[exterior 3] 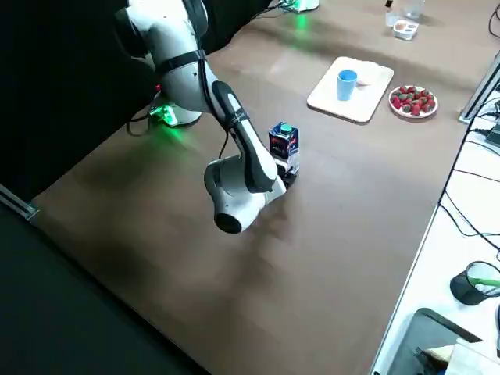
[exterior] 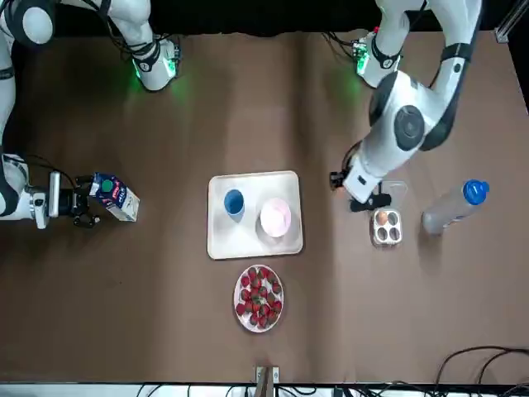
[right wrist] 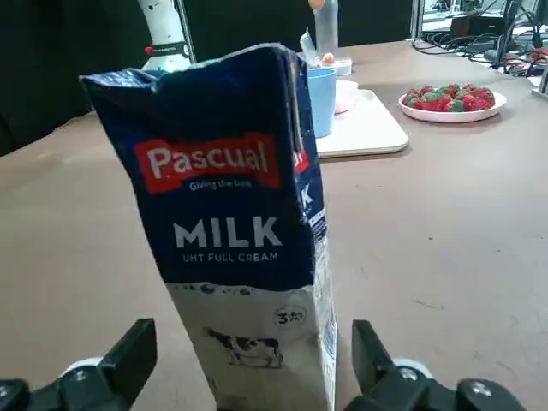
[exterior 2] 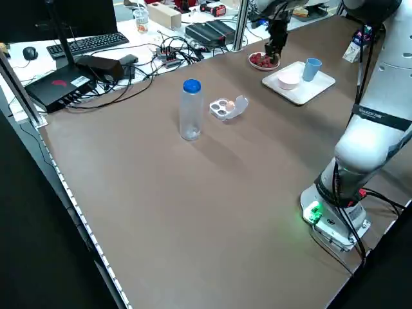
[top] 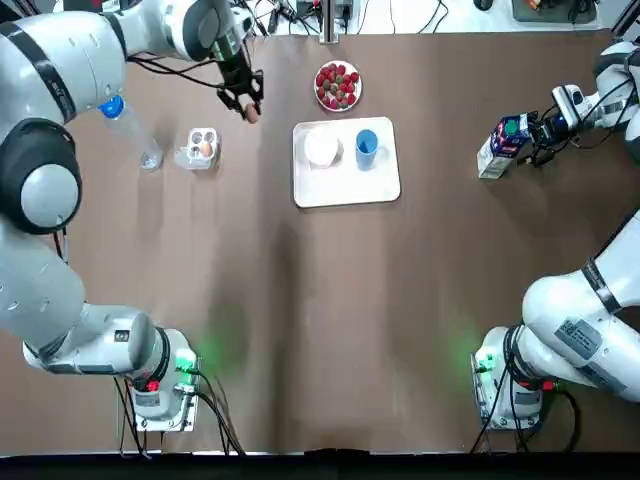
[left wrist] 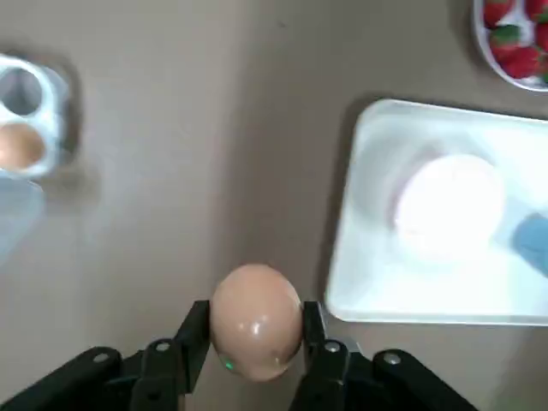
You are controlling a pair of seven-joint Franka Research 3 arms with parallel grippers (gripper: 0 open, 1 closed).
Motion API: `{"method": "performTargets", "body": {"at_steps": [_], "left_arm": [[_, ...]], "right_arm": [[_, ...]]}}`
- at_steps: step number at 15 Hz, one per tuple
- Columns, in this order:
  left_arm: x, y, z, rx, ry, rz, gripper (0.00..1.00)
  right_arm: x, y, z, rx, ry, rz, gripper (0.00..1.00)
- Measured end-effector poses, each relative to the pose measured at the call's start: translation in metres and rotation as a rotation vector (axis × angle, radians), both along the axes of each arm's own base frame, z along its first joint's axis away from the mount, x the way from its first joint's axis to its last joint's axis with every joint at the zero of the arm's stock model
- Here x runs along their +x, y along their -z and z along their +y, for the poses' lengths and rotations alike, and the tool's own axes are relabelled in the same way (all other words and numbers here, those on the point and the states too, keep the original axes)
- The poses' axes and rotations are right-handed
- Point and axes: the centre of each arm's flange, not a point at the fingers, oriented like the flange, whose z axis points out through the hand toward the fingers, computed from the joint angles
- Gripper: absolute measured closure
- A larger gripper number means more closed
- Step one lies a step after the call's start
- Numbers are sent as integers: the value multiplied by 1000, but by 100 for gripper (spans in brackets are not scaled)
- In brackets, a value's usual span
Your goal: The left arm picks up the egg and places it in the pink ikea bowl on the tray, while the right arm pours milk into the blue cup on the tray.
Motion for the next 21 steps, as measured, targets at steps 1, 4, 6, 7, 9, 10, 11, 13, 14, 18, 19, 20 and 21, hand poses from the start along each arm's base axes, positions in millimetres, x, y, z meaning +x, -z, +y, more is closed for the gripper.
{"method": "performTargets", "body": {"at_steps": [1, 4, 6, 7, 9, 10, 11, 13, 14, 18, 19, 20, 21], "left_arm": [[-4, -3, -15, -13, -13, 6, 52], [-13, -3, -65, -59, -53, 37, 52], [-17, 11, -95, -67, -80, 70, 52], [-15, 30, -124, -81, -89, 101, 52], [-11, 48, -154, -115, -108, 97, 52], [-7, 56, -165, -142, -125, 77, 52], [-4, 65, -172, -166, -140, 58, 52], [0, 82, -181, -196, -157, 35, 52], [1, 89, -184, -204, -163, 30, 52], [1, 103, -186, -203, -173, 38, 52], [0, 105, -187, -202, -172, 40, 52], [0, 108, -187, -196, -171, 41, 52], [0, 112, -186, -184, -170, 38, 52]], "right_arm": [[0, 1, 0, 3, 1, 1, 0], [0, 3, 2, 11, 5, 2, 0], [0, 4, 2, 15, 5, 2, 0], [-1, 5, 3, 19, 0, -6, 0], [-1, 7, 3, 23, -2, -6, 0], [-2, 8, 4, 26, -2, -5, 0], [-2, 9, 4, 28, -3, -3, 0], [-2, 13, 7, 33, -6, 1, 0], [-2, 15, 9, 36, -9, 3, 0], [0, 17, 16, 40, -21, 7, 0], [1, 17, 18, 40, -24, 7, 1], [1, 18, 20, 41, -27, 7, 1], [2, 18, 22, 42, -31, 9, 2]]}}
